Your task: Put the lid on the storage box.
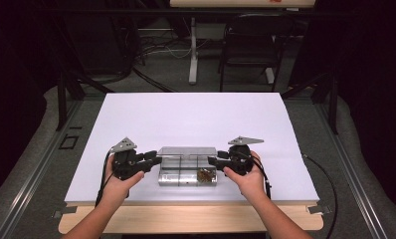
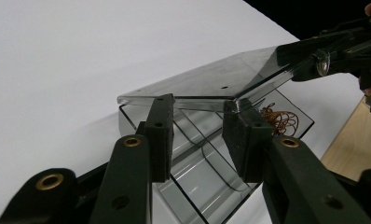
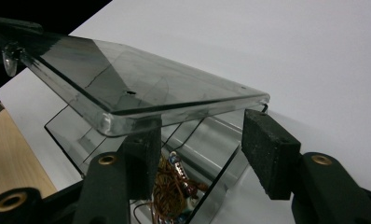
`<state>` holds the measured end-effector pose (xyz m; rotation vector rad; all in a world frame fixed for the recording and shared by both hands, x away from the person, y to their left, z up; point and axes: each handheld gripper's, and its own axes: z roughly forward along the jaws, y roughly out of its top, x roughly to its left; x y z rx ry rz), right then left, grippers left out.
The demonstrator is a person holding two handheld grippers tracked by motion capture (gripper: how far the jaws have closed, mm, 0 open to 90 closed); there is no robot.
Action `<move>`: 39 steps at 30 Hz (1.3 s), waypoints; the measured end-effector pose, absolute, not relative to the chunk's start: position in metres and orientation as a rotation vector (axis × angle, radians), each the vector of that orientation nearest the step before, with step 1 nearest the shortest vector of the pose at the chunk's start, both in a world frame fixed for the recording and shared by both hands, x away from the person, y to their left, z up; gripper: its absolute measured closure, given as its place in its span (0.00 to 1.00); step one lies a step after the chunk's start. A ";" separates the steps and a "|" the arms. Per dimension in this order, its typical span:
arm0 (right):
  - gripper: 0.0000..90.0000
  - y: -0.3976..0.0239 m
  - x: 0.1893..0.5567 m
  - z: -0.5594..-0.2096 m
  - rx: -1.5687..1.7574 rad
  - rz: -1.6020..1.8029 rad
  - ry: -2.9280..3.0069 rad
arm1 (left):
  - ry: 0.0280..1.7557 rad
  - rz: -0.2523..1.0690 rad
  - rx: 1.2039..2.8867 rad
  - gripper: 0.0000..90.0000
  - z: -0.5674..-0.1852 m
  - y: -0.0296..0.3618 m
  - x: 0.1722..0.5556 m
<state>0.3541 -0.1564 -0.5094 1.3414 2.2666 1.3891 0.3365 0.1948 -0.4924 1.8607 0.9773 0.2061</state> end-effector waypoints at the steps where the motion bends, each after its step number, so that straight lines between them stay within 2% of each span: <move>1: 0.53 -0.157 0.352 -0.510 1.344 1.397 2.262 | 0.980 0.202 1.859 0.71 -0.493 0.195 0.335; 19: 0.54 -0.172 0.331 -0.520 1.349 1.371 2.234 | 0.983 0.189 1.881 0.70 -0.506 0.199 0.320; 39: 0.54 -0.194 0.330 -0.531 1.470 1.404 2.149 | 1.021 0.163 1.942 0.69 -0.532 0.203 0.309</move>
